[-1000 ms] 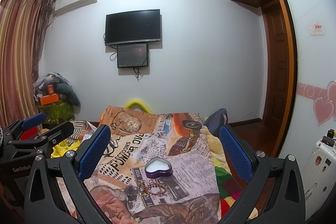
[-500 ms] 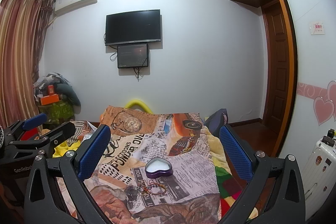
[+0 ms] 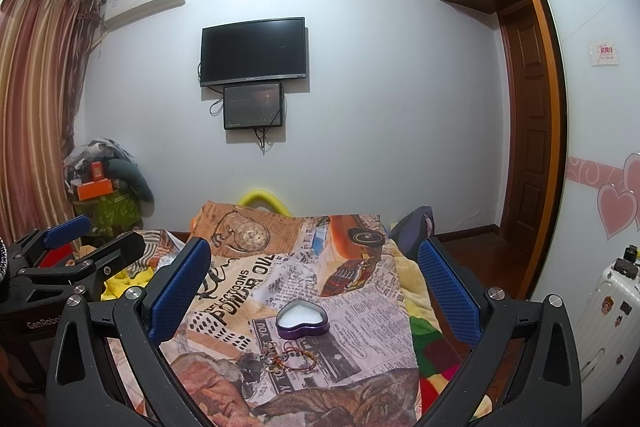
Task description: Organize jewelry
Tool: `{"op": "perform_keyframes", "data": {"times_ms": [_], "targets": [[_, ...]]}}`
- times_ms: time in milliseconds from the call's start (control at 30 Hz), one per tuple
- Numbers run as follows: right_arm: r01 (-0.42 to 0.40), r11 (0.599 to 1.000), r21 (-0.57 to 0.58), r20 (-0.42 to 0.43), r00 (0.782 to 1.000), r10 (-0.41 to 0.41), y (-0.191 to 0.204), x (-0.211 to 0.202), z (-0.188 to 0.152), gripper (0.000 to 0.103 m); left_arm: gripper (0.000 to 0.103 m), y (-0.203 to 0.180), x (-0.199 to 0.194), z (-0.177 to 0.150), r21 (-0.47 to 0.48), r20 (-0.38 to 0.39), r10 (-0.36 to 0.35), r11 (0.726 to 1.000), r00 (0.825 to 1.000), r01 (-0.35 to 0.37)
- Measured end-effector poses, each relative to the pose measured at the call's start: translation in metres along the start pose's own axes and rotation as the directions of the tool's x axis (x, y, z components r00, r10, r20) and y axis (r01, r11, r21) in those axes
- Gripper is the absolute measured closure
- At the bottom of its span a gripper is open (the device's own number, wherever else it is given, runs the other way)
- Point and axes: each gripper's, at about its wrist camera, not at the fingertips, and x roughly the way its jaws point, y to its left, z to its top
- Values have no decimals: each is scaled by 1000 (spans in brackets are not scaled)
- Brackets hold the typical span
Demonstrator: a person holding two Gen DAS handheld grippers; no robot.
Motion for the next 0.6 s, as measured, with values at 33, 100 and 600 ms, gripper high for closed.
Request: {"op": "perform_keyframes", "data": {"times_ms": [33, 100, 600], "targets": [[0, 1000, 1, -3, 1000, 0, 0, 1, 0, 0, 0, 0, 1, 0, 0, -3, -1, 1000, 1000, 1], [0, 1000, 3, -8, 1000, 0, 0, 2, -1, 0, 0, 0, 3, -1, -1, -9, -2, 1000, 1000, 2], [7, 1000, 26, -78, 997, -5, -12, 26, -10, 0, 0, 4, 39, -6, 0, -92, 3, 1000, 996, -3]]}}
